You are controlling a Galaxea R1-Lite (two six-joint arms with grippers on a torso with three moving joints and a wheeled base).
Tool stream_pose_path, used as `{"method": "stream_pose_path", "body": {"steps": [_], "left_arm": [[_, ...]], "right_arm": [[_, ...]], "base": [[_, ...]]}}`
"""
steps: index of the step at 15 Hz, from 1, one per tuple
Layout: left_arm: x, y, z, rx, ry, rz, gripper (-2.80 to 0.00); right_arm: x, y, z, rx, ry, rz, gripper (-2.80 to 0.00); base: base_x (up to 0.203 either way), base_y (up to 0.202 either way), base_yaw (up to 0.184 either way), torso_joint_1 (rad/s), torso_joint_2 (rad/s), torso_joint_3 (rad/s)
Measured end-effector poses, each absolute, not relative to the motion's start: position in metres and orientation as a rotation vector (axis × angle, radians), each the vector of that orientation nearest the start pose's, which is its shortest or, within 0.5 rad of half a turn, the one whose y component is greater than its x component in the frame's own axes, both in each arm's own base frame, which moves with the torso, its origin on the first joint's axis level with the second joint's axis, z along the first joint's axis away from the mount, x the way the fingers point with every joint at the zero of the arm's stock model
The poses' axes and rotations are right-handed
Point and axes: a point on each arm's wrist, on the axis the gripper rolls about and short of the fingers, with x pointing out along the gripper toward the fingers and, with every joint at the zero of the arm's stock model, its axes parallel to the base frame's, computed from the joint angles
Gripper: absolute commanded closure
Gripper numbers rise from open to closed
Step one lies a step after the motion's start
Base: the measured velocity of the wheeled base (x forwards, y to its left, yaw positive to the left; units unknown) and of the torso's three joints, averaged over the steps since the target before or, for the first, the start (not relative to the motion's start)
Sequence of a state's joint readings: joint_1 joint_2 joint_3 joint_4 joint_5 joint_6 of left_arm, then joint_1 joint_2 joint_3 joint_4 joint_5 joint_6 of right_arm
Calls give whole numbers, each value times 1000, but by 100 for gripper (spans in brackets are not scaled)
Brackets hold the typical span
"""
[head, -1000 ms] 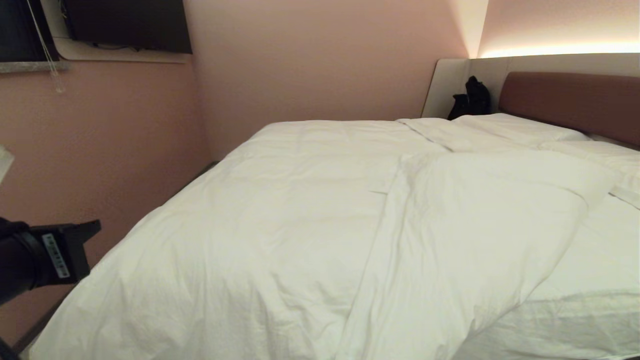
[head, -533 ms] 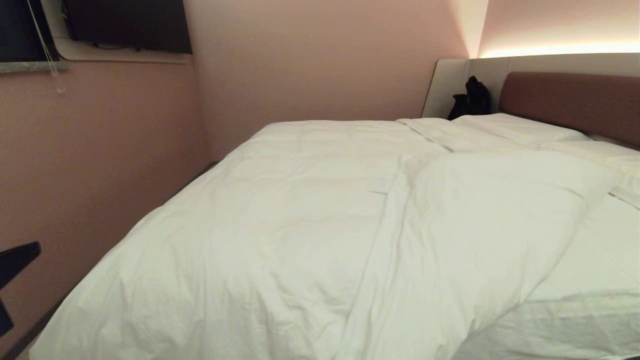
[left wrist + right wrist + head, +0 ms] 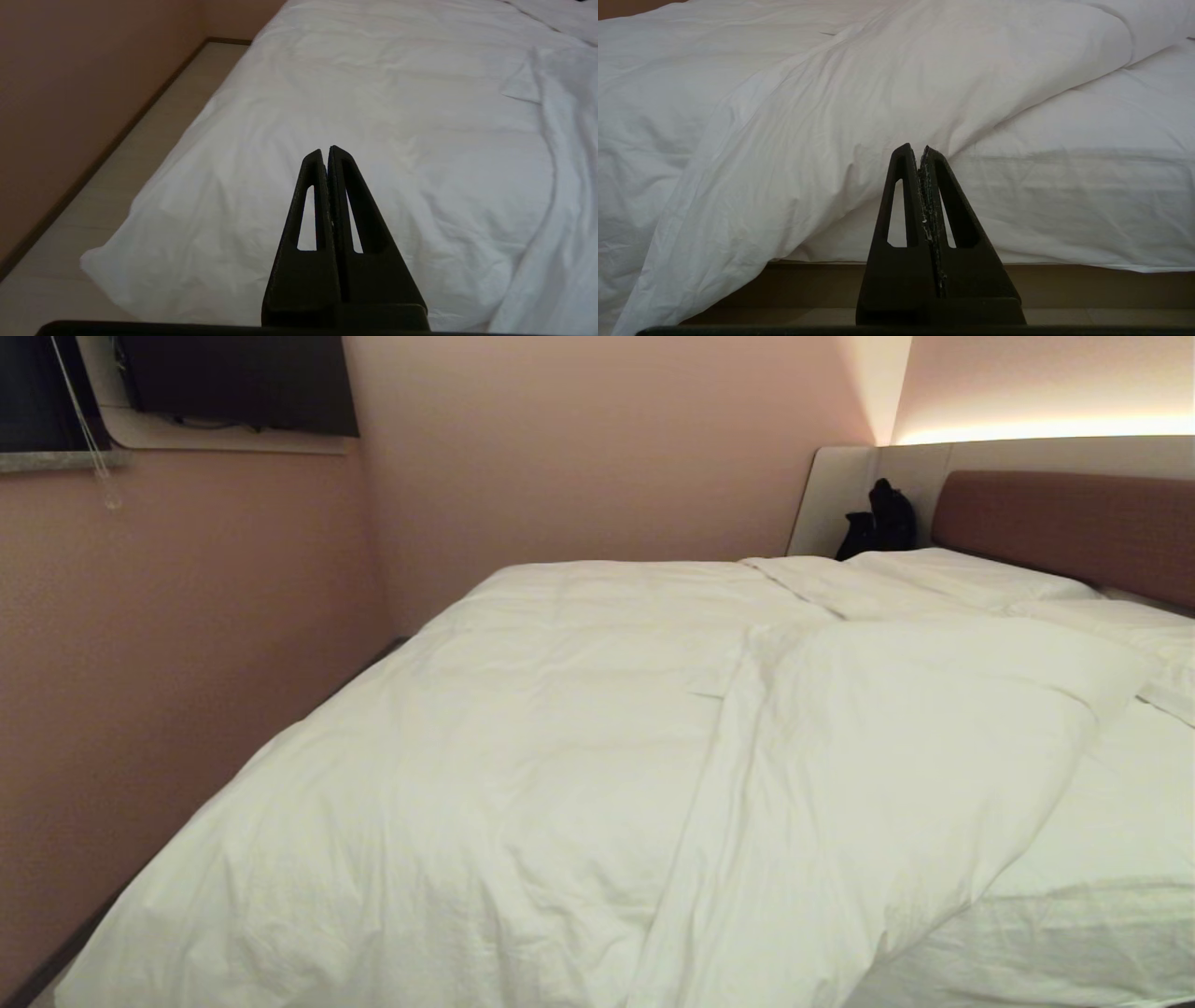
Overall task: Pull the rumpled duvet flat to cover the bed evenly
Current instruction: Hold the folded corner of the quilt
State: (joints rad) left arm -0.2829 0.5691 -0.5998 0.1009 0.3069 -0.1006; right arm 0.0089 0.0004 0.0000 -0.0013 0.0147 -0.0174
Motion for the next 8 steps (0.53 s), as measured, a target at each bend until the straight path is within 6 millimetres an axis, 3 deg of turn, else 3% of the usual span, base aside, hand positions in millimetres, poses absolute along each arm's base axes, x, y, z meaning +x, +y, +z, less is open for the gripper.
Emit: {"method": "stream_pose_path", "body": {"steps": [8], "left_arm": [[-10, 10, 226, -99, -45, 303, 0]], "right_arm": [[-23, 0, 76, -18, -1, 24, 0]], "base": [[0, 0, 0, 0, 0, 0]]}}
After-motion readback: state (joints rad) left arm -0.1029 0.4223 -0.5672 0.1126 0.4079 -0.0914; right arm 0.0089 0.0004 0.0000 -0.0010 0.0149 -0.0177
